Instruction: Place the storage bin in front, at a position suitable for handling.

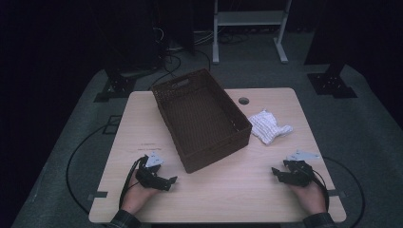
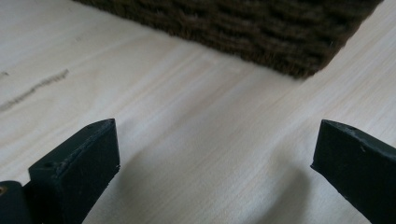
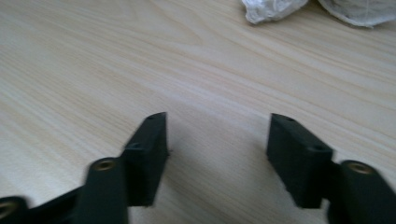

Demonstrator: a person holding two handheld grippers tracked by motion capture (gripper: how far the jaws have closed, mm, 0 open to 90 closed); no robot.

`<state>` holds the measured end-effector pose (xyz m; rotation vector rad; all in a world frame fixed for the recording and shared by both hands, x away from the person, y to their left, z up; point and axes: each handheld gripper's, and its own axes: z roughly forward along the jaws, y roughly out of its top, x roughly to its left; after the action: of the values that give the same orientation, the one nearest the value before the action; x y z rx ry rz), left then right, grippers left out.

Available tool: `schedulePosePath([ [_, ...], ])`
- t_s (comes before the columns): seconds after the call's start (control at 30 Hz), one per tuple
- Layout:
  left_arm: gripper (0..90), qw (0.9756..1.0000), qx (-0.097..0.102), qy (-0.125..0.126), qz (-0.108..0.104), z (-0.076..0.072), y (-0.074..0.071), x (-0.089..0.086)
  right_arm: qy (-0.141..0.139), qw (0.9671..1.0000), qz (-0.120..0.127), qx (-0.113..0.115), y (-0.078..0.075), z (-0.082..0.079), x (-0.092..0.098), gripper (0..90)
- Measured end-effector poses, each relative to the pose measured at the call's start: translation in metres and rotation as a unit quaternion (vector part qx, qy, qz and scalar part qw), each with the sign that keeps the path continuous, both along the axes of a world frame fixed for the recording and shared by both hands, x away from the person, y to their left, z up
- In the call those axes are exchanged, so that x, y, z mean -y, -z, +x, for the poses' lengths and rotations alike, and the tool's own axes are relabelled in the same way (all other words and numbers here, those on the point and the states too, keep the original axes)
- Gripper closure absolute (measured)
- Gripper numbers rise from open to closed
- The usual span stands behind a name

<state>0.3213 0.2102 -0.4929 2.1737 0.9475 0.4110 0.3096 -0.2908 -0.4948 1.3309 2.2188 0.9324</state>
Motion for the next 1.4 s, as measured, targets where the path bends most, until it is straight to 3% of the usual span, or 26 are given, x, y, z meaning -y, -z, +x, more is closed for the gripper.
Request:
schedulePosePath([
  [0.2, 0.0, 1.0000, -0.006, -0.001, -0.003, 0.003, -0.004, -0.001, -0.016, 0.9998, 0.011, 0.009, -0.008, 0.003, -0.001, 60.9],
  [0.3, 0.2, 1.0000, -0.002, 0.002, 0.000, 0.004, -0.007, 0.001, -0.023, 0.9996, 0.017, 0.008, -0.010, 0.005, -0.002, 64.5],
  [0.33, 4.7, 1.0000, 0.002, 0.009, 0.001, 0.005, -0.010, 0.000, -0.031, 0.9993, 0.018, 0.010, -0.012, 0.007, -0.003, 71.2],
  [0.4, 5.7, 0.9999, 0.007, 0.002, -0.008, 0.007, -0.012, -0.001, -0.036, 0.9991, 0.018, 0.013, -0.013, 0.007, -0.005, 75.9],
  [0.57, 9.8, 0.9999, 0.009, -0.002, -0.006, 0.013, -0.018, -0.006, -0.042, 0.9986, 0.023, 0.022, -0.021, 0.009, -0.007, 88.9],
  [0.67, 19.2, 0.9995, 0.009, -0.016, -0.027, 0.018, -0.025, -0.013, -0.042, 0.9987, 0.021, 0.022, -0.027, 0.014, -0.009, 89.3],
  [0.9, 41.9, 0.9996, 0.014, -0.013, -0.019, 0.026, -0.031, -0.013, -0.051, 0.9979, 0.029, 0.028, -0.037, 0.027, -0.014, 89.4],
  [0.93, 46.4, 0.9993, 0.015, -0.018, -0.029, 0.029, -0.032, -0.013, -0.059, 0.9971, 0.038, 0.031, -0.041, 0.032, -0.016, 89.4],
  [1.0, 49.3, 0.9993, 0.019, -0.017, -0.028, 0.032, -0.035, -0.014, -0.062, 0.9969, 0.039, 0.030, -0.042, 0.033, -0.017, 89.4],
  [1.03, 56.6, 0.9993, 0.019, -0.017, -0.028, 0.032, -0.035, -0.014, -0.070, 0.9961, 0.040, 0.037, -0.046, 0.038, -0.020, 89.5],
  [1.33, 89.4, 0.9983, 0.037, -0.022, -0.039, 0.050, -0.052, -0.010, -0.089, 0.9939, 0.046, 0.046, -0.058, 0.065, -0.028, 89.4],
  [1.4, 89.5, 0.9982, 0.039, -0.025, -0.038, 0.052, -0.053, -0.009, -0.091, 0.9934, 0.049, 0.050, -0.059, 0.068, -0.028, 89.4],
])
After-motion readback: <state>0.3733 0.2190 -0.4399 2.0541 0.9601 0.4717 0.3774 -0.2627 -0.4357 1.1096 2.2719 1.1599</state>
